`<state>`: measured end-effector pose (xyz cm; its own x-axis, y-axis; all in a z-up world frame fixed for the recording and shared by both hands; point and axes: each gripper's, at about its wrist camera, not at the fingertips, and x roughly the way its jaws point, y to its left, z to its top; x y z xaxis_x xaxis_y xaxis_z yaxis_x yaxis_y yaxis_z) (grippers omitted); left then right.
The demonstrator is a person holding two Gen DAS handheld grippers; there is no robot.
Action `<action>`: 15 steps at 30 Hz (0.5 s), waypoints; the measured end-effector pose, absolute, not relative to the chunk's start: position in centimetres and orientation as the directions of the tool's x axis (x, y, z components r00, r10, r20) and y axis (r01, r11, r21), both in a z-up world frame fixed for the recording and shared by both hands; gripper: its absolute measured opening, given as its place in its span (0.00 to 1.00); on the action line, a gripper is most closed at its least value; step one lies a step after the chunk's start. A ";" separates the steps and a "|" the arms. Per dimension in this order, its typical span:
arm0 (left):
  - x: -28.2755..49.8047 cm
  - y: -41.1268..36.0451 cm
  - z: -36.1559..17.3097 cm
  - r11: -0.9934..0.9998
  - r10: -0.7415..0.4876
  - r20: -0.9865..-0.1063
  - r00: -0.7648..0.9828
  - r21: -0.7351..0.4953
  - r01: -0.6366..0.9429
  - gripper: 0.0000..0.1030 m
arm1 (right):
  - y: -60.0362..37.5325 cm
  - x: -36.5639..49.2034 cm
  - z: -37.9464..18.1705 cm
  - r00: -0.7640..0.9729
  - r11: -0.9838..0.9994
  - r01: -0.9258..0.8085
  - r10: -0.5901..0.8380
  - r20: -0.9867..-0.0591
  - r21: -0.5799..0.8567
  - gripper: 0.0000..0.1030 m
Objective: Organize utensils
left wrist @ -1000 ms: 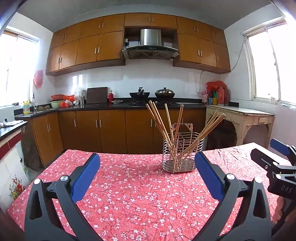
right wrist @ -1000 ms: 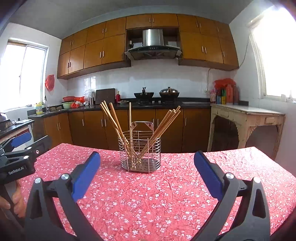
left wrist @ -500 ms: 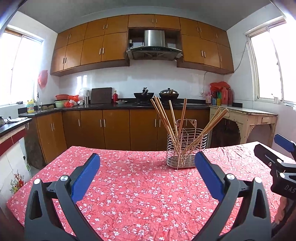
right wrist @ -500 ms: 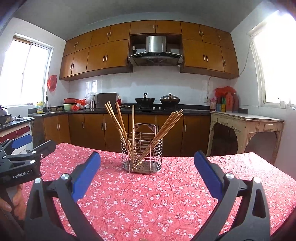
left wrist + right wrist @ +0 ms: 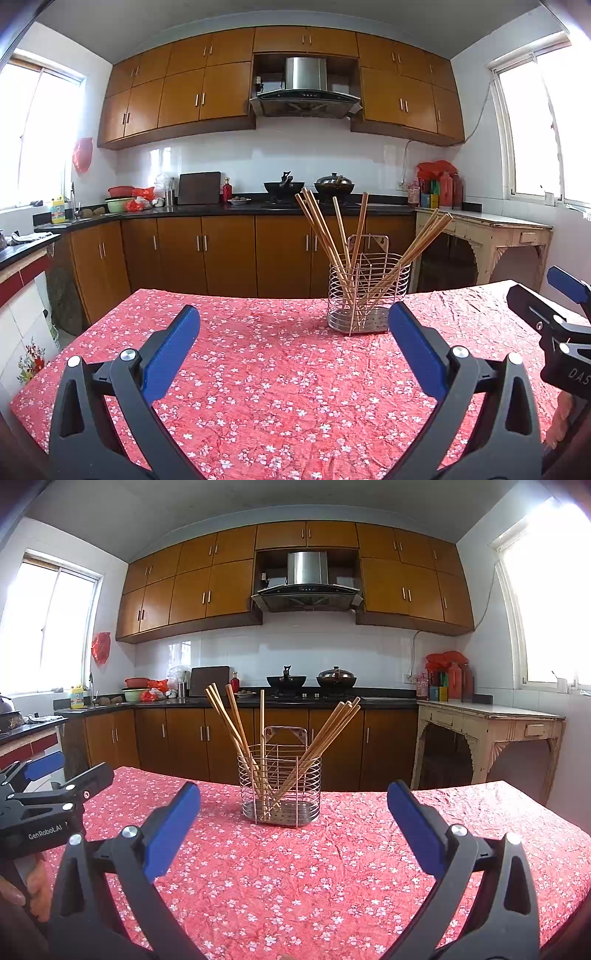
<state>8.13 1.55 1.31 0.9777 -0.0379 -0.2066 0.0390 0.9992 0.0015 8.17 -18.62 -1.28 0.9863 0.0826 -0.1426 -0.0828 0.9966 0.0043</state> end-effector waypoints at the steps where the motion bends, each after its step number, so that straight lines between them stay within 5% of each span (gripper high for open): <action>1: 8.2 1.5 1.3 0.999 -0.038 -0.207 0.978 0.000 0.039 0.98 | -18.6 8.2 -1.3 0.986 0.997 -0.082 0.082 -0.142 0.004 0.96; 15: 8.6 1.7 1.3 0.999 -0.044 -0.226 0.973 -0.009 0.044 0.98 | -18.8 8.1 -1.4 0.986 0.997 -0.076 0.077 -0.146 0.009 0.96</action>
<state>8.60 1.70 1.29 0.9731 -0.0444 -0.2261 0.0435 0.9990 -0.0089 8.12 -18.79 -1.39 0.9863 0.0766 -0.1463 -0.0760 0.9971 0.0094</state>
